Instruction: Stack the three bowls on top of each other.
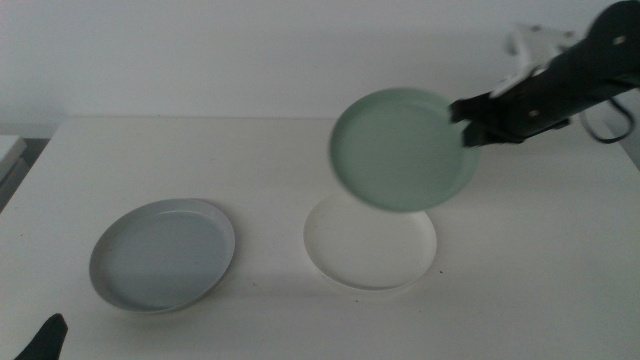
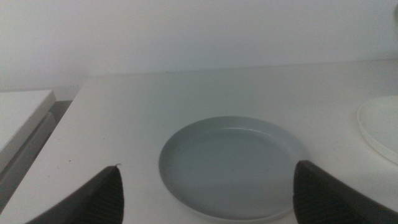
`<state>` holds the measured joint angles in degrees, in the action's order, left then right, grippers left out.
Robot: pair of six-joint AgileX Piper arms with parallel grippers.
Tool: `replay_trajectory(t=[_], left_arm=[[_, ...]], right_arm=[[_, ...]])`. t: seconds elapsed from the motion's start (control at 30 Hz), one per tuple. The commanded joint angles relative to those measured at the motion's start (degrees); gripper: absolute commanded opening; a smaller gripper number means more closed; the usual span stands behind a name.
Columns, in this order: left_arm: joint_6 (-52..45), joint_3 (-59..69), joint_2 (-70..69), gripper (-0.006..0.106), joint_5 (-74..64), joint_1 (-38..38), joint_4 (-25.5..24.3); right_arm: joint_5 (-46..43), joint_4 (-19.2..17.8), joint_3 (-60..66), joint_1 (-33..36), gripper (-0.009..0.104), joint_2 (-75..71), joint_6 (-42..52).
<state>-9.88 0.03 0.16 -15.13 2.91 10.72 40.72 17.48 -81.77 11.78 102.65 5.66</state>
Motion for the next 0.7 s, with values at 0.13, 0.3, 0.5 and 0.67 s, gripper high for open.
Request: replay_trajectory(t=[0.13, 0.3, 0.5, 0.67], left_arm=[[0.28, -0.03, -0.16, 0.094, 0.76, 0.03, 0.21], [0.28, -0.03, -0.16, 0.094, 0.76, 0.03, 0.21], [0.28, -0.03, -0.16, 0.094, 0.76, 0.03, 0.21], [0.28, -0.03, -0.16, 0.094, 0.76, 0.03, 0.21]], right_arm=[[-0.04, -2.95, 0.36, 4.95, -0.002, 2.38, -1.52], [0.8, -0.45, 0.36, 4.95, -0.002, 5.77, -1.52], [1.7, 0.28, 0.36, 5.86, -0.002, 8.56, -1.14], [1.99, -0.45, 0.36, 7.07, -0.002, 9.66, -1.14]])
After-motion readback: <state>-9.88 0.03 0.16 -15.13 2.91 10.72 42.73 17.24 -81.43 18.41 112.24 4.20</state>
